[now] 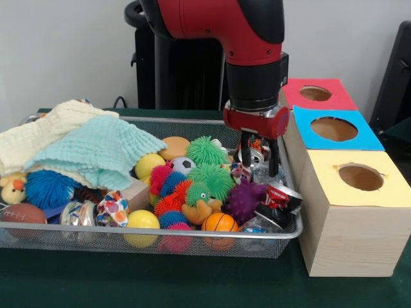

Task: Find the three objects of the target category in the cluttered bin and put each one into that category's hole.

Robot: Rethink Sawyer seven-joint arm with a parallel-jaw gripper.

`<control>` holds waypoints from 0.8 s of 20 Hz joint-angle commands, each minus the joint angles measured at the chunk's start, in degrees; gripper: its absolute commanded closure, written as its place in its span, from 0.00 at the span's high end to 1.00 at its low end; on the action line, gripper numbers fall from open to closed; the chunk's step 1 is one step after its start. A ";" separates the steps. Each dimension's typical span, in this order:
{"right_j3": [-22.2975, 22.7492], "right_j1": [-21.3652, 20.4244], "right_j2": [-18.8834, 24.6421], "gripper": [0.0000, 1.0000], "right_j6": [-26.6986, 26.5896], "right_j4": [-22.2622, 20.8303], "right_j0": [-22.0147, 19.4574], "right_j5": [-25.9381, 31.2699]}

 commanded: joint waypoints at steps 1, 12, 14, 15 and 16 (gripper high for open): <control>0.41 5.56 4.41 1.00 5.39 -1.94 0.12 -3.92; -0.11 9.89 7.65 1.00 4.26 -3.44 -3.13 -8.28; -0.12 9.67 7.74 1.00 4.45 -3.20 -2.93 -8.14; 0.09 9.43 7.78 1.00 4.52 -3.19 -2.77 -8.09; 0.06 9.37 7.72 1.00 4.46 -3.17 -2.72 -8.03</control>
